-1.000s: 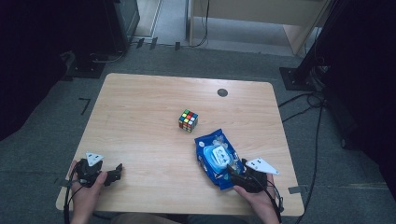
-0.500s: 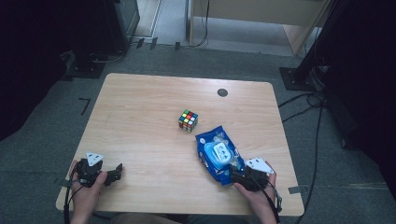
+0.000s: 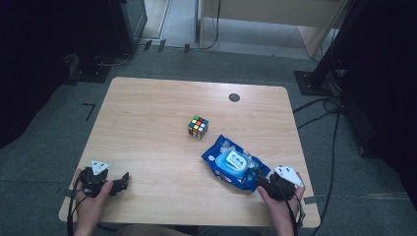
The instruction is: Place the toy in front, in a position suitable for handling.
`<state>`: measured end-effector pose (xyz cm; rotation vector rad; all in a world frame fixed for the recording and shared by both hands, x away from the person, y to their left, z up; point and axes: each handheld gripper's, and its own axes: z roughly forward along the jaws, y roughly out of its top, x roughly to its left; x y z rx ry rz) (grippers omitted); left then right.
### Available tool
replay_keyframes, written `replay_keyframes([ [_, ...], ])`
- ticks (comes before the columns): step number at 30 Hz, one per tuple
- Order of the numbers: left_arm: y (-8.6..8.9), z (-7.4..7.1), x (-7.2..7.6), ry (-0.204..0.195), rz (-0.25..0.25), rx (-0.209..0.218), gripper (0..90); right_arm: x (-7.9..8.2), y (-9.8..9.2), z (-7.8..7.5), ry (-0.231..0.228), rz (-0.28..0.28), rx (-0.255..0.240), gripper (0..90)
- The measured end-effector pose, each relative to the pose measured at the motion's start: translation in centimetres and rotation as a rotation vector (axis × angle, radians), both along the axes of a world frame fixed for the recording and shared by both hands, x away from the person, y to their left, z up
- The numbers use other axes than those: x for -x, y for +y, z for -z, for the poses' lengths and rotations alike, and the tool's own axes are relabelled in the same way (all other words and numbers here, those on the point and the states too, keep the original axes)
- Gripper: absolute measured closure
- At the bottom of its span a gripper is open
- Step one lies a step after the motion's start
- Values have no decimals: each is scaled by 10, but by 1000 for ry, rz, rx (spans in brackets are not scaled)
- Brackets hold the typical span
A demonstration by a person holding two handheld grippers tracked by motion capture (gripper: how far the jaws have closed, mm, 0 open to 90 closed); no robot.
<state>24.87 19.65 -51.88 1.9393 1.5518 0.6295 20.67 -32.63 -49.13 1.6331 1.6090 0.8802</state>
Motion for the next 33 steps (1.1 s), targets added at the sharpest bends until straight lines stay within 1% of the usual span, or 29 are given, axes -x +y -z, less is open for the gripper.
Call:
replay_keyframes([
  [1, 0, 0, 0, 0, 0, 0, 10, 0, 0, 0, 0, 0, 0, 213],
  [2, 0, 0, 0, 0, 0, 1, 10, 5, 8, -7, -21, -75, -50, 209],
  [3, 0, 0, 0, 0, 0, 1, 10, 6, 14, -10, -23, -116, -68, 207],
  [4, 0, 0, 0, 0, 0, 2, 10, 7, 21, -10, -14, -155, -82, 201],
  [5, 0, 0, 0, 0, 0, 2, 10, 7, 25, -10, -8, -185, -84, 187],
  [6, 0, 0, 0, -1, 0, 2, 10, 7, 35, -9, 13, -218, -100, 160],
  [7, 0, 0, 0, -1, 0, 2, 10, 7, 35, -9, 13, -218, -100, 160],
  [8, 0, 0, 0, -1, 0, 2, 10, 7, 49, -4, 41, -263, -97, 147],
  [9, 0, 0, 0, -1, 0, 2, 10, 7, 49, -4, 41, -263, -97, 147],
  [10, 0, 0, 0, -1, 0, 2, 10, 7, 63, 3, 72, -303, -58, 143],
  [11, 0, 0, 0, -1, 0, 2, 10, 6, 67, 5, 82, -310, -38, 142],
  [12, 0, 0, 0, -1, 0, 2, 10, 6, 72, 9, 97, -315, 7, 142],
  [14, 0, 0, 0, -1, 0, 2, 10, 5, 74, 14, 114, -303, 63, 126],
  [15, 0, 0, 0, -1, 0, 2, 10, 4, 74, 15, 119, -301, 78, 120],
  [16, 0, 0, 0, -1, 2, 2, 10, 2, 72, 17, 128, -296, 75, 119],
  [19, 0, 0, 0, 2, 11, -3, 10, 0, 67, 19, 128, -279, 70, 120],
  [20, -1, -1, 1, 8, 14, -7, 10, -2, 61, 19, 120, -249, 69, 122],
  [21, -1, -1, 1, 8, 14, -7, 10, -2, 61, 19, 120, -249, 69, 122],
  [22, -3, -2, 2, 2, 3, -23, 10, -3, 59, 19, 117, -236, 70, 122],
  [23, -5, -3, 3, -3, -1, -34, 10, -7, 50, 21, 100, -187, 65, 131],
  [24, -9, -4, 3, -3, 15, -23, 10, -8, 47, 21, 96, -181, 69, 139],
  [25, -12, -5, 3, -9, 18, -10, 10, -9, 44, 21, 92, -175, 65, 146],
  [27, -16, -6, 3, -11, 23, -6, 10, -11, 40, 21, 88, -178, 70, 147],
  [28, -25, -8, 2, -18, 41, 13, 10, -15, 32, 20, 100, -203, 55, 177],
  [29, -25, -8, 2, -18, 41, 13, 10, -17, 30, 20, 108, -215, 41, 178],
  [30, -35, -11, 0, -20, 57, 43, 11, -19, 27, 20, 112, -225, 32, 179],
  [31, -43, -12, -2, -19, 70, 55, 10, -20, 25, 20, 106, -223, 31, 182],
  [32, -51, -13, -4, -24, 80, 57, 10, -23, 24, 20, 104, -214, 24, 186],
  [33, -51, -13, -4, -24, 80, 57, 10, -25, 24, 21, 105, -210, 20, 190],
])
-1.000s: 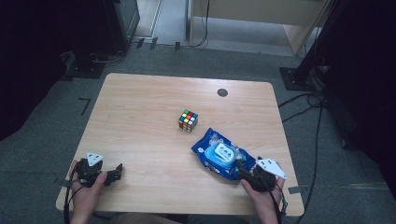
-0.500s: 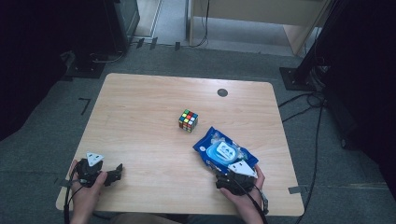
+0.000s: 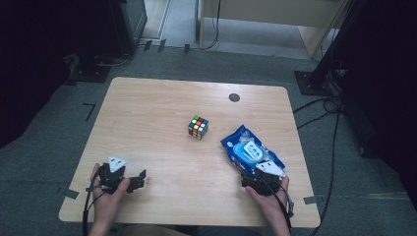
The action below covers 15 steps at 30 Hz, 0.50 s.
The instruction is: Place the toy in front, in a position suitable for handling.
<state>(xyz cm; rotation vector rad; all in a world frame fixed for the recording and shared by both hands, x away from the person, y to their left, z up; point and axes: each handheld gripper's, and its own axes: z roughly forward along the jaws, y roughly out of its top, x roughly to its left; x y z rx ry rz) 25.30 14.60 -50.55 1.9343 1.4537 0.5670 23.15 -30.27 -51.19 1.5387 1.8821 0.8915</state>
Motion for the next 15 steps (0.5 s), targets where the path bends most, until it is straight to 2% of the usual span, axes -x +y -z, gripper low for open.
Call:
replay_keyframes([
  [1, -16, -1, -4, -12, 31, -3, 10, -2, 0, 1, -8, 1, -1, 195],
  [2, -16, -1, -4, -12, 31, -3, 10, -2, 0, 1, -8, 1, -1, 195],
  [4, -37, -2, -13, -19, 74, 19, 10, -10, 2, 2, -11, 17, -14, 202],
  [6, -43, -2, -17, -20, 83, 28, 10, -17, 3, 3, -18, 18, -11, 208],
  [8, -57, -3, -29, -19, 102, 56, 10, -21, 4, 4, -20, 12, -18, 208],
  [10, -61, -4, -34, -19, 101, 66, 10, -23, 4, 4, -25, 9, -30, 208],
  [11, -67, -4, -42, -22, 98, 65, 11, -27, 4, 5, -33, -4, -56, 207],
  [14, -73, -4, -51, -25, 93, 66, 11, -33, 5, 5, -45, -24, -71, 210],
  [15, -77, -4, -58, -24, 90, 69, 10, -36, 7, 5, -46, -29, -75, 216],
])
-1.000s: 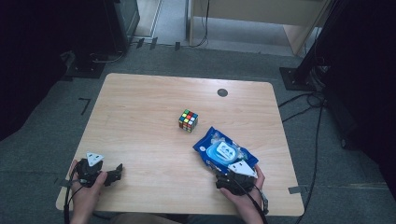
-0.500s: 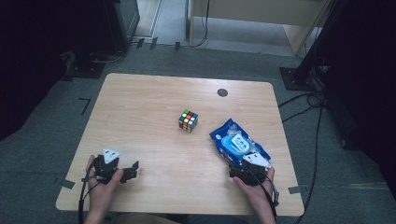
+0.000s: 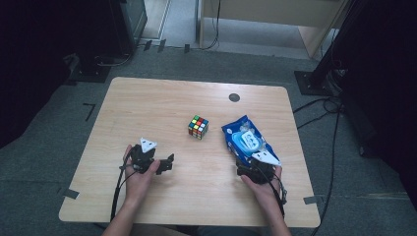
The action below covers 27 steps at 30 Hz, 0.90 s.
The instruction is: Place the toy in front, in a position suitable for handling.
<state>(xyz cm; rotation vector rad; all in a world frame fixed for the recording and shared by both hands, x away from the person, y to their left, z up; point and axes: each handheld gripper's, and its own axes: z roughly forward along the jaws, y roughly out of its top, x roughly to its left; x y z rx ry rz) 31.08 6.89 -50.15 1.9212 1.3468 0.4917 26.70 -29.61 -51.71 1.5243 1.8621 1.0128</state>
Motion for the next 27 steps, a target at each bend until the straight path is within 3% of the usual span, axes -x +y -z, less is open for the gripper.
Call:
replay_keyframes([
  [9, -22, -3, -23, -20, 8, -4, 11, -4, 11, 0, -16, -39, -21, 243],
  [14, -37, -4, -31, -36, 41, 2, 11, 10, 0, -18, -56, -41, -74, 204],
  [17, -43, -3, -34, -43, 48, 1, 11, 17, -10, -26, -80, -41, -72, 190],
  [23, -58, -1, -42, -63, 72, 14, 11, 22, -49, -24, -76, 91, -53, 188],
  [24, -63, -1, -44, -86, 94, 3, 11, 22, -53, -23, -69, 102, -56, 188],
  [27, -72, -1, -50, -104, 100, 9, 11, 21, -60, -19, -57, 122, -55, 188],
])
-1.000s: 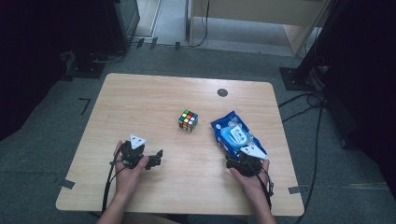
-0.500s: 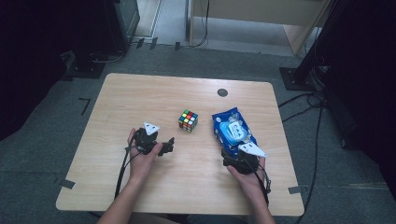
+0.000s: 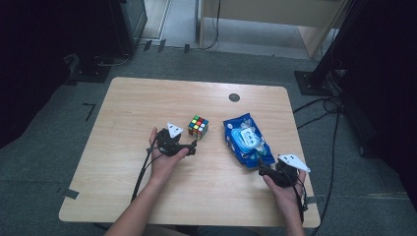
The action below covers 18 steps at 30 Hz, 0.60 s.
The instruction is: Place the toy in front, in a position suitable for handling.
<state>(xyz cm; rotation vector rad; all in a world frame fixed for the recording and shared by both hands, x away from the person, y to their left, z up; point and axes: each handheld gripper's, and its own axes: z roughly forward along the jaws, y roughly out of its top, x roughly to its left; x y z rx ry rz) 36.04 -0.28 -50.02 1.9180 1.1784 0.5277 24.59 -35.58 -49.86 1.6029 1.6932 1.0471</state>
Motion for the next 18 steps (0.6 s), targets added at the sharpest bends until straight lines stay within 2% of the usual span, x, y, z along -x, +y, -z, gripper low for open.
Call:
replay_keyframes([
  [2, -2, 0, -1, -2, 4, 4, 11, 0, -3, 2, 7, 7, -7, 188],
  [6, -17, 2, -12, -2, 14, 10, 11, -1, -6, 4, 17, 22, -23, 189],
  [12, -32, 4, -25, 7, 13, -7, 11, 0, -10, 4, 22, 36, -39, 188],
  [14, -41, 6, -33, 21, 10, -36, 11, 0, -11, 4, 22, 37, -44, 188],
  [16, -43, 8, -35, 25, 7, -39, 11, 0, -12, 4, 22, 39, -45, 188],
  [17, -49, 11, -42, 52, 2, -57, 11, -1, -12, 5, 21, 37, -46, 188],
  [18, -51, 12, -45, 60, -9, -78, 11, -1, -12, 5, 22, 35, -47, 188],
])
